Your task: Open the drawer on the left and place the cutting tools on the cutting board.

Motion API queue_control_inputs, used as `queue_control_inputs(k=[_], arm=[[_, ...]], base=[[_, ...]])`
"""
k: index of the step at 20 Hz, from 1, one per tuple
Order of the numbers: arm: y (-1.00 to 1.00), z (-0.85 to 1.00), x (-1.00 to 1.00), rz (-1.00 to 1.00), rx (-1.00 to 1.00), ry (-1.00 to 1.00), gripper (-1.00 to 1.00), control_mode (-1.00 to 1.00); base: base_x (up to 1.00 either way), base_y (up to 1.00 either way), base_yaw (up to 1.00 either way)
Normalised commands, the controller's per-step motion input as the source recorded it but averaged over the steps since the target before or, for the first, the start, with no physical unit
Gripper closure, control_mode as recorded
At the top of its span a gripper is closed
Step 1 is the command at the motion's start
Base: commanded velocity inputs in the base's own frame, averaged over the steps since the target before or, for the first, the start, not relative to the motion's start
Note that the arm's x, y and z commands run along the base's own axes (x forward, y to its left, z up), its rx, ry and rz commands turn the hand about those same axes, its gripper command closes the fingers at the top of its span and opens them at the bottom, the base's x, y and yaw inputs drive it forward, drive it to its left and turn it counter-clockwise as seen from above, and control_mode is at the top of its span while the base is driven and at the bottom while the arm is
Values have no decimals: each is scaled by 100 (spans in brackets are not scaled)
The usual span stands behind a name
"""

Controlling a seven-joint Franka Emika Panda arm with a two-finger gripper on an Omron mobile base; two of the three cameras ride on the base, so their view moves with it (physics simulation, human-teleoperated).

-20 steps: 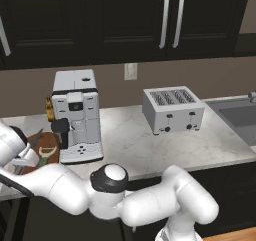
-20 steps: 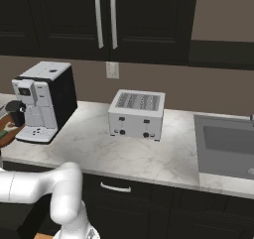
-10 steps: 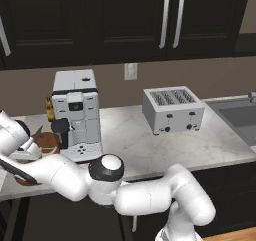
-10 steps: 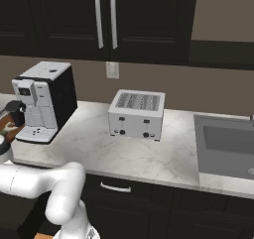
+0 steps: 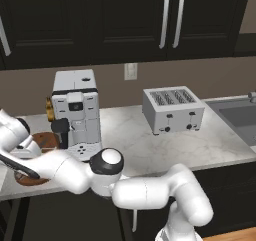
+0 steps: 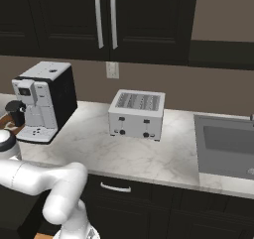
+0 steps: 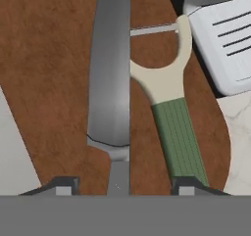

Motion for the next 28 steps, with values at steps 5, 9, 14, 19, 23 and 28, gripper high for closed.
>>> queue_control_inputs(k=[5,9,14,19,23,28], arm=[[-10,0,-32,2,0,0,-100,-100],[-65,0,-95,1,0,-1,-100,-100],[-100,0,-100,5,6,-13,-100,-100],[-100,-26,-100,13,1,-18,-100,-100],[-100,-49,-100,3,13,-18,-100,-100],[-100,9,-100,0,20,-27,-100,-100]], base=[[0,0,0],[0,0,0],[0,0,0],[0,0,0],[0,0,0],[0,0,0]])
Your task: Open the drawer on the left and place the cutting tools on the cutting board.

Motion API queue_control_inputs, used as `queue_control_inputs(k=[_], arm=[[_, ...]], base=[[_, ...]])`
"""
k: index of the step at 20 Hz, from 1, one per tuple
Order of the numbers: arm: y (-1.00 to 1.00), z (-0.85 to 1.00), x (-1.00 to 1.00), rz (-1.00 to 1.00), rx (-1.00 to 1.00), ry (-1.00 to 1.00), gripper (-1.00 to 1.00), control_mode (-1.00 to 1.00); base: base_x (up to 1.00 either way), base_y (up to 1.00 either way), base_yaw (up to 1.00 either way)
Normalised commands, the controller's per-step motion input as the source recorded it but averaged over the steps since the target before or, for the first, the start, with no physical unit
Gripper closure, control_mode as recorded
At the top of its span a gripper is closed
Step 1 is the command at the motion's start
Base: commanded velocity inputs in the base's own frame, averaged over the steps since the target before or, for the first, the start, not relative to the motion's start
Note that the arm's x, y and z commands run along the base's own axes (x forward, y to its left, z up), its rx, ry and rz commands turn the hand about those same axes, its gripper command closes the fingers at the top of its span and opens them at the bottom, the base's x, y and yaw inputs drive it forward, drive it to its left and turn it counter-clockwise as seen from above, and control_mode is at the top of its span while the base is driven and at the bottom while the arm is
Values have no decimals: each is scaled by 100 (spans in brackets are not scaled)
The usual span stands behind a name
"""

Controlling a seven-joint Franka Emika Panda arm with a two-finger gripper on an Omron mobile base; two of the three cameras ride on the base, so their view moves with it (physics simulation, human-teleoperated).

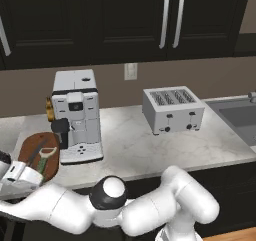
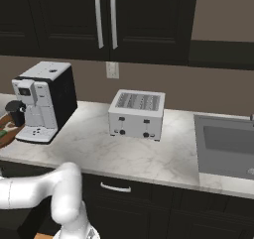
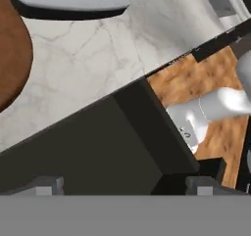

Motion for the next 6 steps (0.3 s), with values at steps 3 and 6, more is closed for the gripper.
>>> queue_control_inputs(k=[3,6], arm=[[-100,42,-100,0,22,-34,-100,-100],[-100,72,-100,0,26,-35,-100,-100]], base=[[0,0,0],[0,0,0]])
